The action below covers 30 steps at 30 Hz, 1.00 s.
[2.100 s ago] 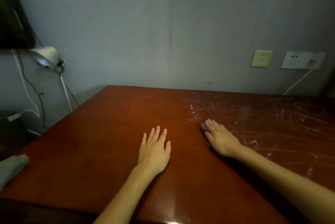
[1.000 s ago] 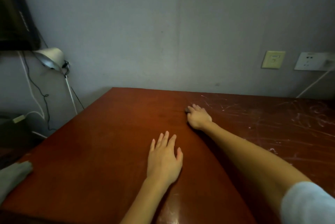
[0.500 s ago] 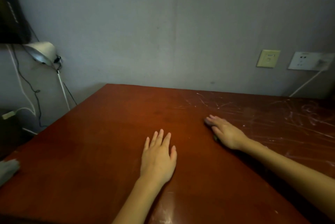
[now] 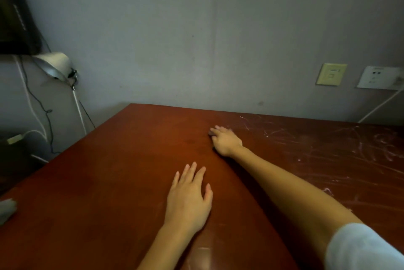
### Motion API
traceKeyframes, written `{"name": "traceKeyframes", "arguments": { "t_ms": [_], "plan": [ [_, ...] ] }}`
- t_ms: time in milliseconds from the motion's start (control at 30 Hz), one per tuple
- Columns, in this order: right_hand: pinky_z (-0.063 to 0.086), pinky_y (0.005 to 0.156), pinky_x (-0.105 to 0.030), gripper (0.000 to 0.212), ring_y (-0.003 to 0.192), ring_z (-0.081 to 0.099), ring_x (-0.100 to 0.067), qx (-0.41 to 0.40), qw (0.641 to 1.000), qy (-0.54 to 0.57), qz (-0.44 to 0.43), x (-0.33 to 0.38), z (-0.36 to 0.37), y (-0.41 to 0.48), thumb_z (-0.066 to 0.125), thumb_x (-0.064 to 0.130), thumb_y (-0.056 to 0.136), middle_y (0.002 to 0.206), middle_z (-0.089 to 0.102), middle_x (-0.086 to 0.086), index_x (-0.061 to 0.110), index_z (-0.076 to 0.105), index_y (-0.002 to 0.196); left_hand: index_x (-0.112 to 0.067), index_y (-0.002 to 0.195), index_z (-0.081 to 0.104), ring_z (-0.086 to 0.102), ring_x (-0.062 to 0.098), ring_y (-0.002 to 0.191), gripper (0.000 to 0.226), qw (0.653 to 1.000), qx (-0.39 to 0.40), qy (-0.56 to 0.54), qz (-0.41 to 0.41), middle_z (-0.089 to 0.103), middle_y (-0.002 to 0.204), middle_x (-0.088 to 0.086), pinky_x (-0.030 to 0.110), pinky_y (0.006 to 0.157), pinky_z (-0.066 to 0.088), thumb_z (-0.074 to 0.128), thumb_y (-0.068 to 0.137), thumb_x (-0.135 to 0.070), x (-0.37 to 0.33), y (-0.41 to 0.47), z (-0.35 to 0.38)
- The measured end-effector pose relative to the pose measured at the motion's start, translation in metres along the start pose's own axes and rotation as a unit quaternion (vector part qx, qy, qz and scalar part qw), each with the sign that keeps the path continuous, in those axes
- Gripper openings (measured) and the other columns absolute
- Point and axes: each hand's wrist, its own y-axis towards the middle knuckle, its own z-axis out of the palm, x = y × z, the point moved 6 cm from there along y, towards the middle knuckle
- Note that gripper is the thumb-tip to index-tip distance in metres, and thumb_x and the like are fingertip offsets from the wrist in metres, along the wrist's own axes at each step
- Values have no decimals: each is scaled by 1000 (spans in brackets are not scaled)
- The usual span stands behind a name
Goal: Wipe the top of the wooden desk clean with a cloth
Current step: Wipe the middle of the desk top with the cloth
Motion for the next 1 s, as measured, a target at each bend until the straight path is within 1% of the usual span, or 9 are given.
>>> {"name": "traceKeyframes", "arguments": {
  "t_ms": [167,233,333,467,600,700,767,833,1000],
  "plan": [
    [5,119,-33,48,146,16,-16,21,991,11,-131,23,6,-49,25,30,103,158,19,-1,22,26,150,-29,153,12,-2,7,147,54,1000,6,15,7,2,161,-7,27,120,-2,23,102,-42,0,-4,1],
    [5,118,-29,48,146,16,-12,19,989,8,-146,7,2,-71,25,31,103,158,19,3,24,24,150,-29,153,11,-3,6,147,54,1000,8,18,11,1,161,-8,26,119,-4,22,102,-42,0,-4,0],
    [5,119,-29,48,146,14,-10,5,996,-2,-94,-37,-10,-83,23,32,103,158,16,4,25,21,150,-29,154,9,-5,7,147,54,1000,9,23,14,0,161,-8,24,117,-7,21,103,-43,-2,-5,-1],
    [6,118,-33,49,147,13,-15,1,1000,-17,-2,-82,-15,-57,21,32,104,159,15,-2,18,18,151,-31,153,5,-9,7,146,54,1000,11,22,2,-4,160,-8,24,117,-8,19,103,-43,-4,-7,0],
    [5,119,-37,52,147,10,-21,3,999,-16,44,-78,-8,-5,19,35,103,159,13,-6,14,16,151,-32,153,6,-9,6,146,55,1000,7,25,-2,-4,160,-10,22,115,-9,16,100,-44,-3,-2,1],
    [6,119,-39,52,147,12,-22,-2,999,-13,36,-51,-4,28,19,35,103,159,14,-7,14,19,151,-30,153,4,-9,4,146,60,1000,11,20,-11,-5,160,-11,21,114,-11,13,97,-47,-3,2,2],
    [6,119,-39,52,147,13,-22,8,1000,-13,11,-28,0,46,19,34,103,159,14,-7,14,20,151,-25,154,4,-7,4,146,62,999,0,23,-25,-3,160,-9,22,115,-9,12,96,-46,-1,15,4],
    [7,118,-38,51,147,14,-22,24,999,-17,-36,-2,7,50,20,34,103,159,15,-6,16,21,151,-18,154,5,-3,7,147,59,999,-7,22,-47,0,161,-5,23,117,-5,20,101,-38,5,33,7],
    [2,118,-31,49,147,10,-15,66,976,-7,-208,36,15,-4,26,31,103,159,13,-1,21,20,151,-7,153,6,4,14,148,57,995,-14,35,-88,8,161,5,28,120,1,25,100,-19,23,75,10]
  ]
}}
